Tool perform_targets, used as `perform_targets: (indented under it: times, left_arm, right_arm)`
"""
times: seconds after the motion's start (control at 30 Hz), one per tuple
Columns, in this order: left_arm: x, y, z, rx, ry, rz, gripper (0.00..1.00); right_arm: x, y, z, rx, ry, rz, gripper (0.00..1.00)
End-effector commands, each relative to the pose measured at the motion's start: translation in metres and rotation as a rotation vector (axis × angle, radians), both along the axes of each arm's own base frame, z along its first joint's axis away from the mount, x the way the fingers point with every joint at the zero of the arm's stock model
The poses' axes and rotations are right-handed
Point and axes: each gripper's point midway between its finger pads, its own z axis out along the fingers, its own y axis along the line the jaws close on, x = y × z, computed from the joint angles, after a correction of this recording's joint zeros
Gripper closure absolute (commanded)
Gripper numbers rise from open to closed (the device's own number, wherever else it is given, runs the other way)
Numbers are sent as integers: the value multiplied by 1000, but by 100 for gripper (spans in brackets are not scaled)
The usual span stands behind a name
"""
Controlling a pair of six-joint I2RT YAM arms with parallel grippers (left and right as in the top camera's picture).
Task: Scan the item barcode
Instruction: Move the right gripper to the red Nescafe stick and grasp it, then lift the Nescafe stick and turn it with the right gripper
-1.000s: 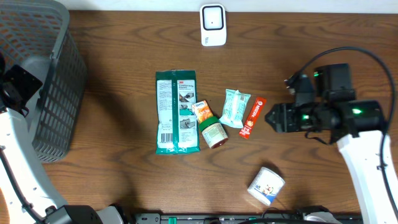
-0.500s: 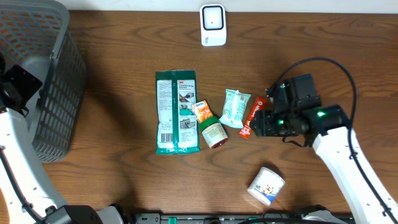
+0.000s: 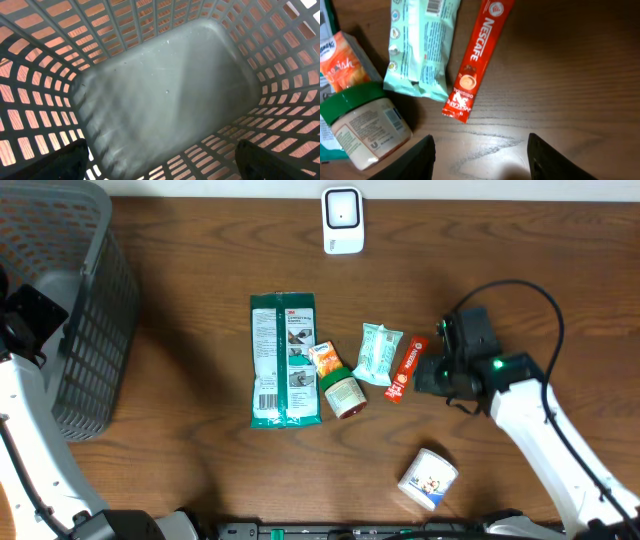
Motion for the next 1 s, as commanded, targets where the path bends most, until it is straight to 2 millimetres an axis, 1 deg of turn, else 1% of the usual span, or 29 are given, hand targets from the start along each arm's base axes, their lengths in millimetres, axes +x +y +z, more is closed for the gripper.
perform_targets:
  times: [0.0,0.1,0.17,0.2,0.3,0.4,0.5,0.53,0.63,0.8,0.97]
  left_arm:
    - [1,3,2,12,5,-4,7]
    - [1,3,2,12,5,-4,7]
    - [1,3,2,12,5,-4,7]
    - [1,3,2,12,4,-4,7]
    - [1,3,2,12,5,-4,7]
    - [1,3,2,12,5,-4,7]
    - [1,3,2,12,5,-4,7]
    - [1,3,2,12,5,-4,7]
    - [1,3,2,12,5,-4,7]
    - [1,3,2,12,4,-4,7]
    - [1,3,2,12,4,-4,7]
  right_arm:
    - [24,-3,25,-13,-34,-39,46]
    - [28,-2,27,-20,-5,-38,44]
    - [29,1,19,-13,17,-30,41]
    - [28,2,15,-10,35,-29,35]
    - [24,3,-3,-3,97,-79,34]
    - [22,2,-24,-4,142,-126,36]
    - [24,3,-44,2,164,-173,38]
    - [26,3,-50,3,168,-183,42]
    - [31,4,-66,-3,169,-204,47]
    - [35,8,-90,-21,193,-208,51]
    - [33,16,-112,-32,229,-207,54]
